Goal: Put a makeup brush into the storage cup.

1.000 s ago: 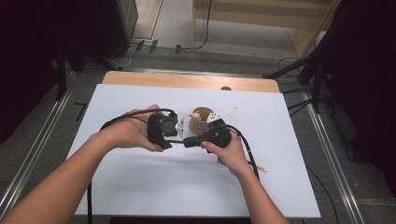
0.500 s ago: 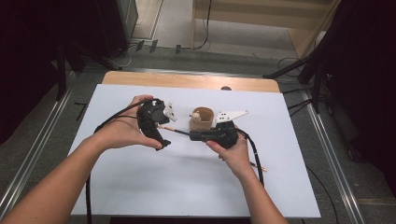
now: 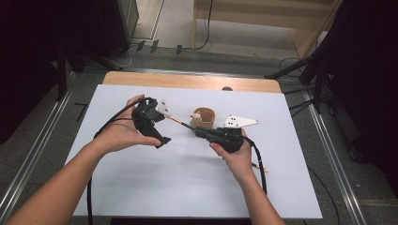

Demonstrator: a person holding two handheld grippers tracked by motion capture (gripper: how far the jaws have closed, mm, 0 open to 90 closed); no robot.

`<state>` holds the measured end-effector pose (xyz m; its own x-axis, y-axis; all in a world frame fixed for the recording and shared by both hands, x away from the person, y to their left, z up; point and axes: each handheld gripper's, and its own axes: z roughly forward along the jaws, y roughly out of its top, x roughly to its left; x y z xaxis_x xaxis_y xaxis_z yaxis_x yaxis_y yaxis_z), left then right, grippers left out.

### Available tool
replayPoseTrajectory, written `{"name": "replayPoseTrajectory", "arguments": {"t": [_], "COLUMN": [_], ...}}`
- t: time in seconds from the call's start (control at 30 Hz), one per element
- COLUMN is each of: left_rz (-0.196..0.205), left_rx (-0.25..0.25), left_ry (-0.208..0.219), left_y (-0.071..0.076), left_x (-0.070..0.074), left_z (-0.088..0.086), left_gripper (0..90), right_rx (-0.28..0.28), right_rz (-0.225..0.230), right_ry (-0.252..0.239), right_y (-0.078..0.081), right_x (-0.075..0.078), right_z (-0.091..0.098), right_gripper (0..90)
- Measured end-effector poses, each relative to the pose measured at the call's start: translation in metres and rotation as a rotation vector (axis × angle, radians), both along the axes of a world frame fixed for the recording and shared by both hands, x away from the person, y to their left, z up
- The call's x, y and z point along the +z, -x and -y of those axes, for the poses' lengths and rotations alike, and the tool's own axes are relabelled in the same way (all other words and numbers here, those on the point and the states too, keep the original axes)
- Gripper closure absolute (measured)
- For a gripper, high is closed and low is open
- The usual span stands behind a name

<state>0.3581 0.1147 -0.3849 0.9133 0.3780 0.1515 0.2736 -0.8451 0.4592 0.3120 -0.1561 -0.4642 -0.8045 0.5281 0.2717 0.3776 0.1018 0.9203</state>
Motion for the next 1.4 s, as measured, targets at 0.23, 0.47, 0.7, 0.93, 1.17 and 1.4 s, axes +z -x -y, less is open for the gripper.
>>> {"name": "replayPoseTrajectory", "arguments": {"t": [0.23,0.47,0.7,0.93,1.17,1.4], "left_rz": [-0.018,-0.029,-0.045,-0.075,-0.183,-0.214], "left_rx": [0.048,0.082,0.118,0.147,0.193,0.247], "left_ry": [0.057,0.150,0.243,0.343,0.519,0.619], "left_y": [-0.004,-0.002,0.001,0.005,0.004,0.006], "left_x": [-0.003,0.000,-0.004,-0.008,-0.008,-0.009], "left_z": [-0.002,-0.001,0.001,0.003,0.004,0.011], "left_gripper": [0.0,0.3,0.6,7.6,14.8,16.8], "right_rx": [-0.048,-0.113,-0.139,-0.169,-0.188,-0.195], "right_rz": [0.067,0.121,0.172,0.182,0.186,0.197], "right_ry": [-0.026,-0.055,-0.060,-0.074,-0.091,-0.090], "right_y": [0.008,0.011,0.014,0.016,0.016,0.017], "right_x": [0.000,-0.003,-0.001,-0.002,-0.008,-0.009], "right_z": [-0.002,-0.001,-0.005,-0.008,-0.009,-0.009], "right_gripper": [85.4,85.3,85.3,85.3,85.2,85.3]}}
